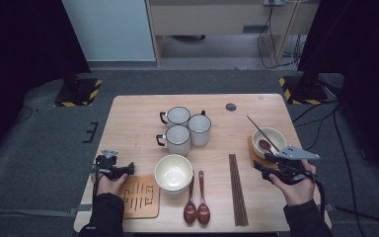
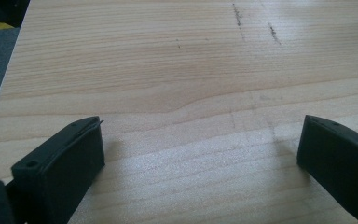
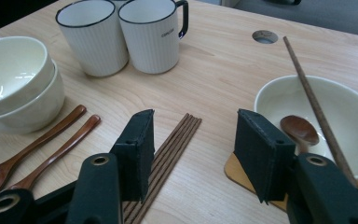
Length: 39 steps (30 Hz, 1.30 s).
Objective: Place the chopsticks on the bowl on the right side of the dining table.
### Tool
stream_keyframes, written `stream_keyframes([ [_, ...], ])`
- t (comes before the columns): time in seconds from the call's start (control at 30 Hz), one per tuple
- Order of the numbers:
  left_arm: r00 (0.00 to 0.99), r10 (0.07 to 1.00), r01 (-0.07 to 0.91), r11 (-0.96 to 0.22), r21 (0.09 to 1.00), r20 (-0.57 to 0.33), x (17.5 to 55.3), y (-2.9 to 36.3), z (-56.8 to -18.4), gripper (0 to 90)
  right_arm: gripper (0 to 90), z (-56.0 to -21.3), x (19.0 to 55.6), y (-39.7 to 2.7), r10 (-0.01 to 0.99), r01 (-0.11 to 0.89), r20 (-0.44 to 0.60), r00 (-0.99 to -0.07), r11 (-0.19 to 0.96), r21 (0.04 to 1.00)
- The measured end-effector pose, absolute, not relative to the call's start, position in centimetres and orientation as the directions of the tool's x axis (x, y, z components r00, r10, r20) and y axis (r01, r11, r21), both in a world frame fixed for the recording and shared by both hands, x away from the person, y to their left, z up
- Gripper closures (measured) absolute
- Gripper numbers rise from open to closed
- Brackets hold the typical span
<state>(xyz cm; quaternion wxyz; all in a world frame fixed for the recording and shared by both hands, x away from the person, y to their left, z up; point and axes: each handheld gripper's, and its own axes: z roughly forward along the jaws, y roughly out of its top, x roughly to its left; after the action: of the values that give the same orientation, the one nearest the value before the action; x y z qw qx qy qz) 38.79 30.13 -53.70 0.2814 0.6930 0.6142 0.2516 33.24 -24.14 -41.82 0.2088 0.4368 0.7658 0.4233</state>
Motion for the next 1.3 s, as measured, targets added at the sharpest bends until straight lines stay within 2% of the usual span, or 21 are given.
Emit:
stream_keyframes([
  [1.3, 0.119, 0.993, 0.710, -0.087, 0.699, 0.003, 38.8, 30.1, -53.7, 0.0, 52.1, -47.8, 33.2, -21.1, 0.832, 0.579, 0.052, -0.552, 0.339, 0.741],
])
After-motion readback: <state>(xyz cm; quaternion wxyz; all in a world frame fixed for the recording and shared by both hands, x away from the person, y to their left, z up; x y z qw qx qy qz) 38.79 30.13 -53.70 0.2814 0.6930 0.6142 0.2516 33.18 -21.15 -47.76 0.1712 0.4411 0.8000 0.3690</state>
